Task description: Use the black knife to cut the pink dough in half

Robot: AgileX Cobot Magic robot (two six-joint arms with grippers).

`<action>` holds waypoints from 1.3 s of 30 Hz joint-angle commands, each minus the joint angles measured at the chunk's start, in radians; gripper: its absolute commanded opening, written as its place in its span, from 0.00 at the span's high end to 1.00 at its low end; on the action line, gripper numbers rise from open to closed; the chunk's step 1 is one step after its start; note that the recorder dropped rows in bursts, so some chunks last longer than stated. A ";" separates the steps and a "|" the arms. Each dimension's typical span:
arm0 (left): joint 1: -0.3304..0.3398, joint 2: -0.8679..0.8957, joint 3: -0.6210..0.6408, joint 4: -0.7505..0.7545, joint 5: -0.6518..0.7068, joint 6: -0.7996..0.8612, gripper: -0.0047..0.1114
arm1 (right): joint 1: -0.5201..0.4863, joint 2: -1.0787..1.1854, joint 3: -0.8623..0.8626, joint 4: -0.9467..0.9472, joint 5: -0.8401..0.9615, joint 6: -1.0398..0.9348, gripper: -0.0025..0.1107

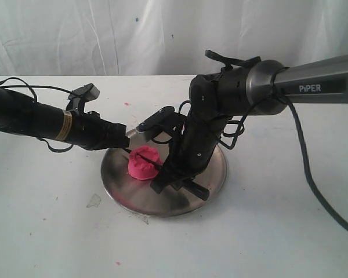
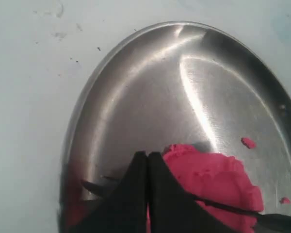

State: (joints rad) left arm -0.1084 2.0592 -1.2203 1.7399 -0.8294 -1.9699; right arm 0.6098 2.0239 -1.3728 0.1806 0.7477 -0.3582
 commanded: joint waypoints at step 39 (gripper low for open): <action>-0.034 0.069 0.004 0.004 -0.058 0.003 0.96 | -0.003 0.026 -0.003 0.001 -0.027 0.006 0.98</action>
State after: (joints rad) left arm -0.1367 2.1155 -1.2282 1.6925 -0.8551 -1.9591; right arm 0.6098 2.0306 -1.3728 0.1785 0.7629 -0.3582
